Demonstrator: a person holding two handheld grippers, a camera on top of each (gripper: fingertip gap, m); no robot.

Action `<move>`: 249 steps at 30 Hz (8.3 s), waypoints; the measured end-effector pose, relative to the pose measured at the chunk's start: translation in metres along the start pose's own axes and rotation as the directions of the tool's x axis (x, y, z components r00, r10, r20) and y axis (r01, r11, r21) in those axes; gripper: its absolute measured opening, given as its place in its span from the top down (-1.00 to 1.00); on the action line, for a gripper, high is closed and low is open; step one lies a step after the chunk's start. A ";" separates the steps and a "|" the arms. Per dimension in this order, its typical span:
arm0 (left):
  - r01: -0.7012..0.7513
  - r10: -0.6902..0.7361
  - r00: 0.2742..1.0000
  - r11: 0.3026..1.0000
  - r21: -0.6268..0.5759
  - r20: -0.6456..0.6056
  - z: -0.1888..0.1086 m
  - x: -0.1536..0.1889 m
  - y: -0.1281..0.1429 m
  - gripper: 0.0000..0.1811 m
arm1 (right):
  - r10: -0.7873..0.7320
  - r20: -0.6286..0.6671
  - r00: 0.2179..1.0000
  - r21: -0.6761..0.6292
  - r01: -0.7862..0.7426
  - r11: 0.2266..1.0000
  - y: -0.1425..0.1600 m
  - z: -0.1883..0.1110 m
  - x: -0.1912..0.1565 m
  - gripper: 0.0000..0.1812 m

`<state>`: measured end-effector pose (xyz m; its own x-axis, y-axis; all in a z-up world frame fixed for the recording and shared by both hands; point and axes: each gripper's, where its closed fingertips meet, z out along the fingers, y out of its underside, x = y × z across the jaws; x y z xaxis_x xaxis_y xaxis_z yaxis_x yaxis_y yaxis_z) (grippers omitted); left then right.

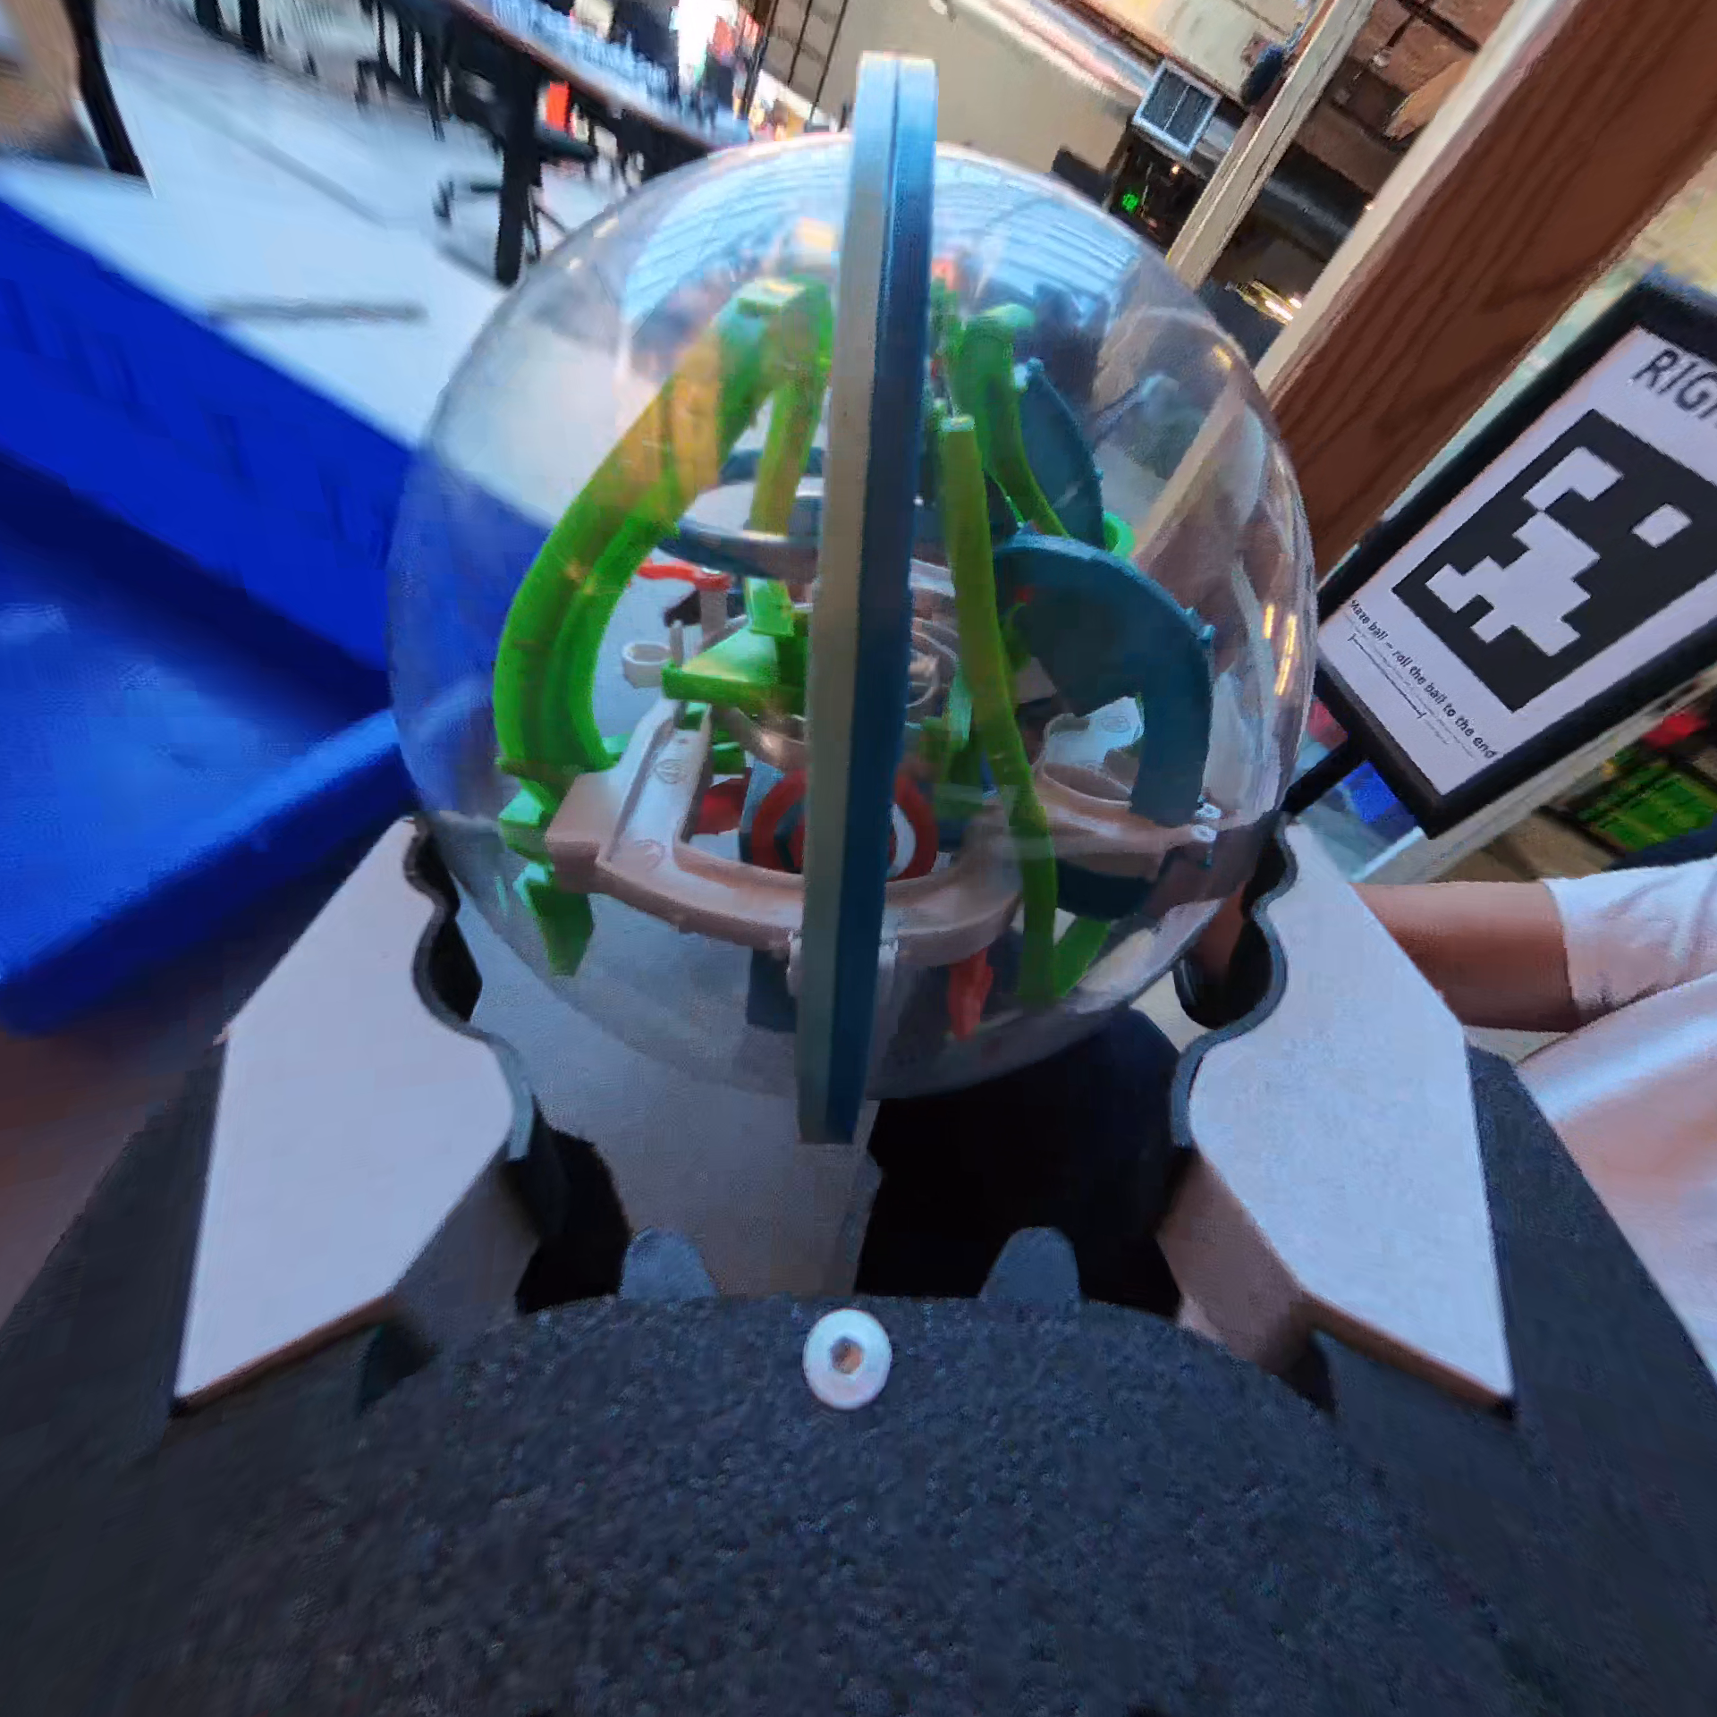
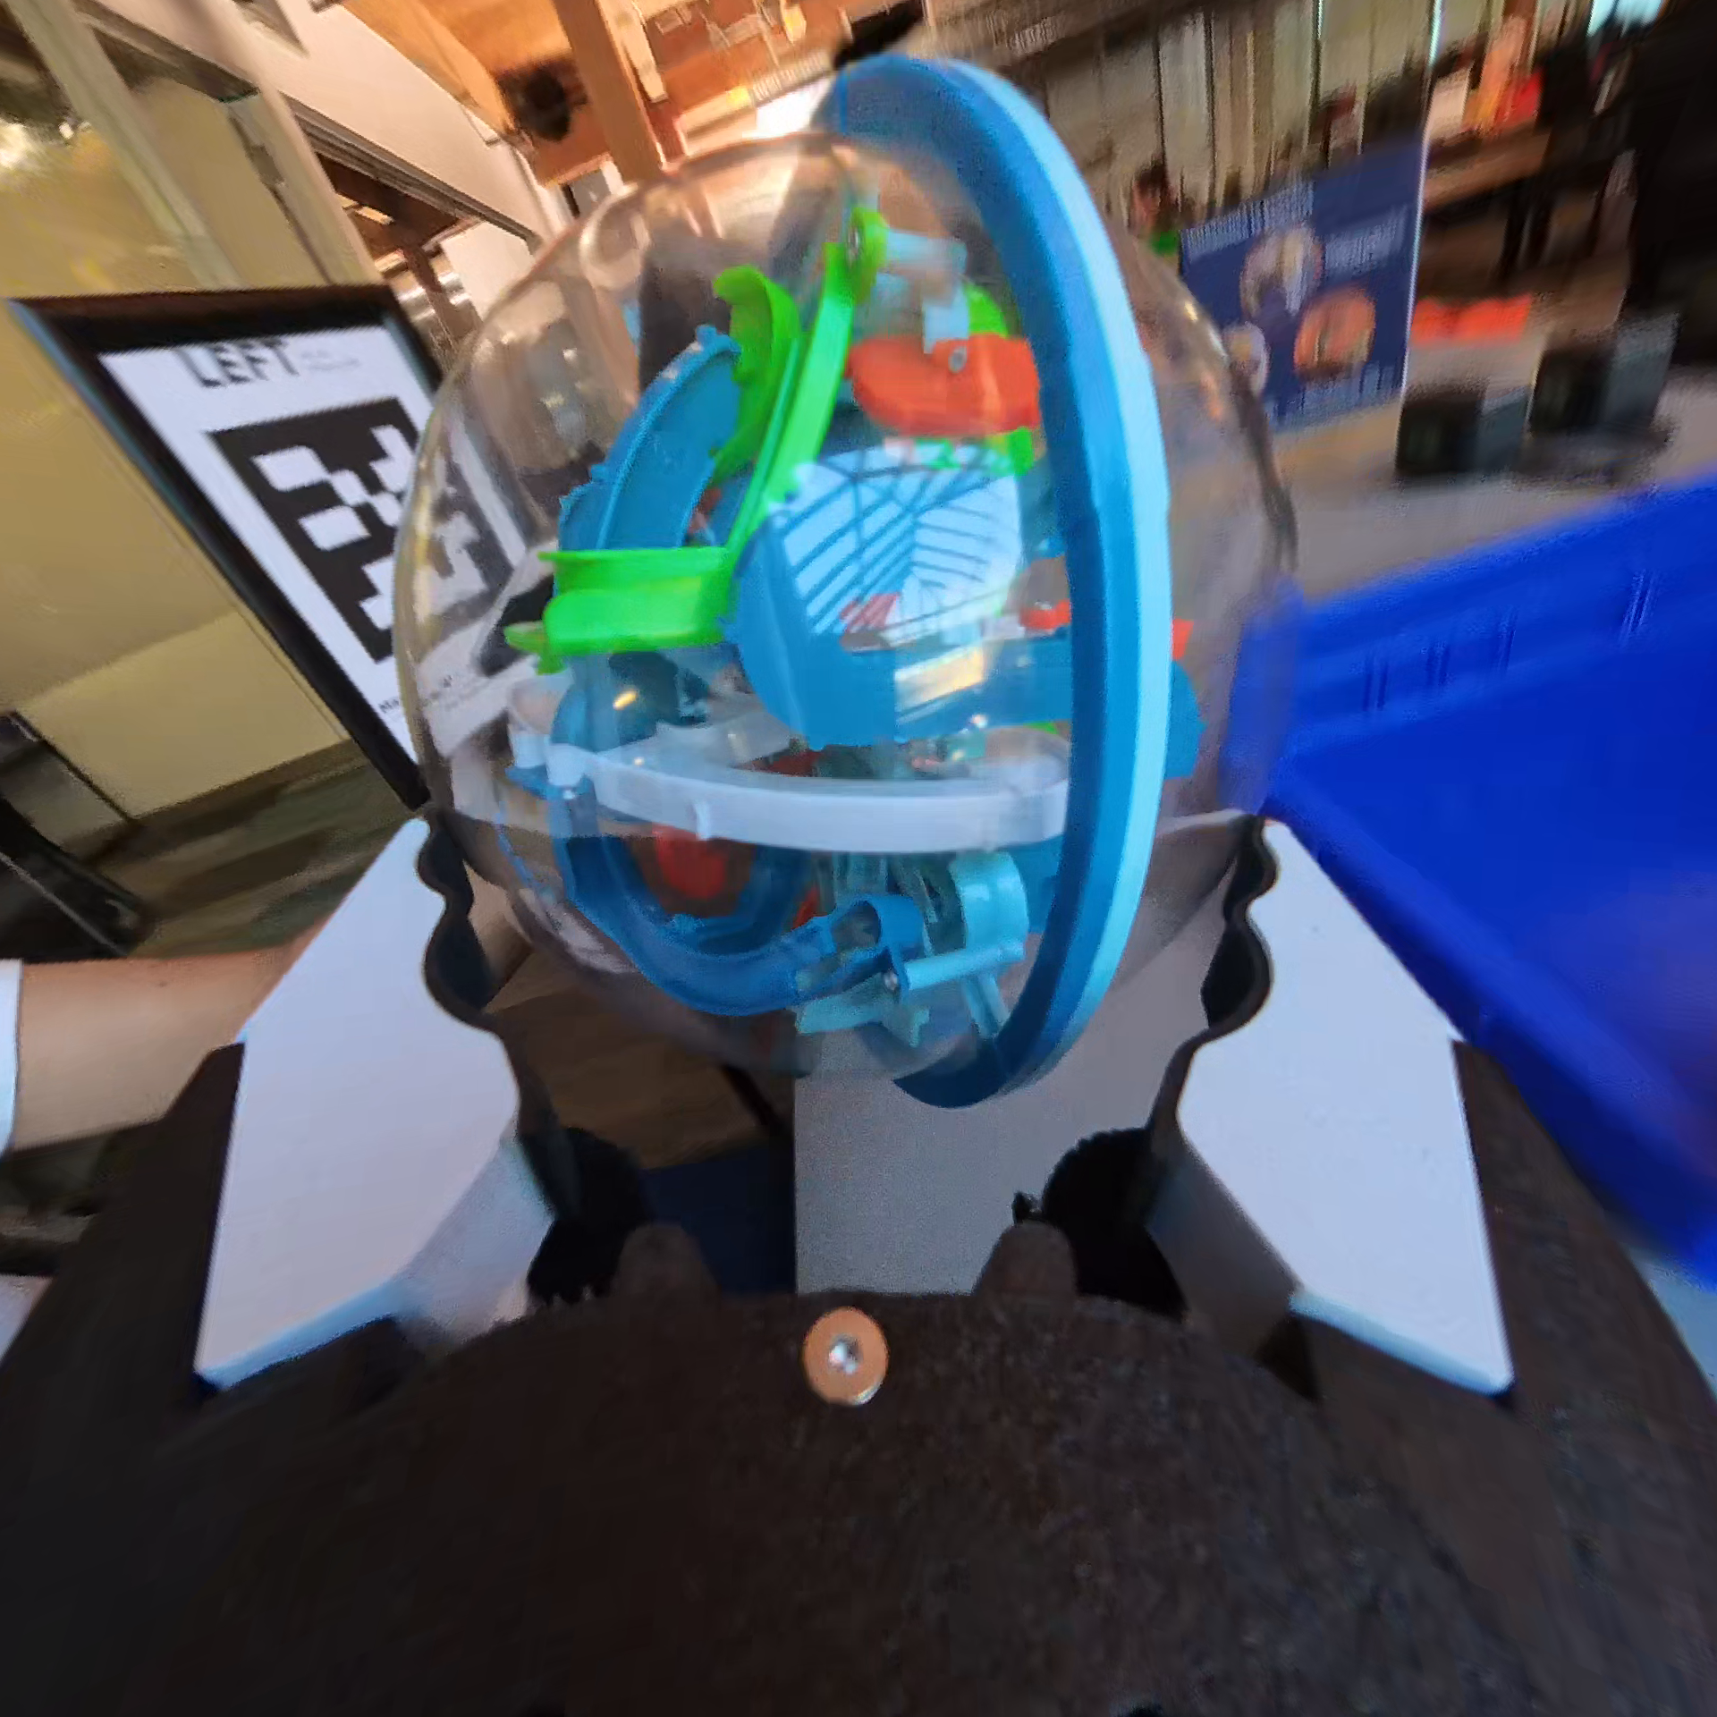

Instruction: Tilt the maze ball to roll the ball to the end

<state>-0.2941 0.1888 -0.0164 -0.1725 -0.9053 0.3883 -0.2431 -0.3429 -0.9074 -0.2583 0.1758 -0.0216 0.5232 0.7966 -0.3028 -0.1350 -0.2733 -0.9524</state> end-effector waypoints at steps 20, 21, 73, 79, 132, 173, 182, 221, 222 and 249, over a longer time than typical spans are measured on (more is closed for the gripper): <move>-0.813 0.809 0.569 0.580 -0.051 0.147 -0.058 0.257 -0.053 -0.75 | -0.836 -0.076 0.543 0.093 0.839 0.536 -0.097 -0.045 -0.259 -0.71; -0.811 0.807 0.572 0.583 -0.051 0.147 -0.057 0.257 -0.053 -0.75 | -0.836 -0.074 0.544 0.099 0.838 0.537 -0.098 -0.046 -0.259 -0.71; -0.530 0.530 0.846 0.848 -0.015 0.055 -0.056 0.208 -0.060 -0.75 | -0.550 -0.046 0.834 0.060 0.551 0.832 -0.096 -0.029 -0.210 -0.71; -0.696 0.697 0.710 0.716 -0.055 0.102 -0.054 0.219 -0.055 -0.74 | -0.724 -0.065 0.687 0.056 0.727 0.684 -0.095 -0.036 -0.223 -0.69; -0.815 0.816 0.571 0.576 -0.061 0.083 -0.058 0.246 -0.044 -0.75 | -0.875 -0.121 0.469 0.188 0.876 0.444 -0.107 -0.044 -0.282 -0.70; -0.874 0.898 0.429 0.439 -0.207 0.094 -0.029 0.255 -0.027 -0.70 | -0.964 -0.124 0.234 0.198 0.958 0.207 -0.100 -0.074 -0.329 -0.69; -0.874 0.917 0.357 0.395 -0.283 0.178 -0.039 0.252 -0.034 -0.69 | -0.971 -0.125 0.202 0.185 0.967 0.177 -0.098 -0.074 -0.313 -0.69; -0.660 0.676 0.719 0.737 -0.144 0.165 -0.048 0.243 -0.052 -0.66 | -0.659 -0.046 0.750 -0.001 0.660 0.751 -0.098 -0.056 -0.238 -0.69; -0.649 0.663 0.731 0.749 -0.134 0.161 -0.047 0.240 -0.052 -0.66 | -0.653 -0.046 0.756 0.024 0.654 0.756 -0.099 -0.055 -0.236 -0.70; -0.811 0.823 0.525 0.562 -0.166 0.218 -0.054 0.252 -0.054 -0.66 | -0.829 -0.097 0.550 0.053 0.835 0.548 -0.101 -0.055 -0.254 -0.69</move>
<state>-0.3760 -0.0071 0.1388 -0.0829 -0.8122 -0.5774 -0.1553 0.5829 -0.7976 -0.3308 -0.0285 0.1534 0.4813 0.6128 0.6268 0.3179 0.5444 -0.7763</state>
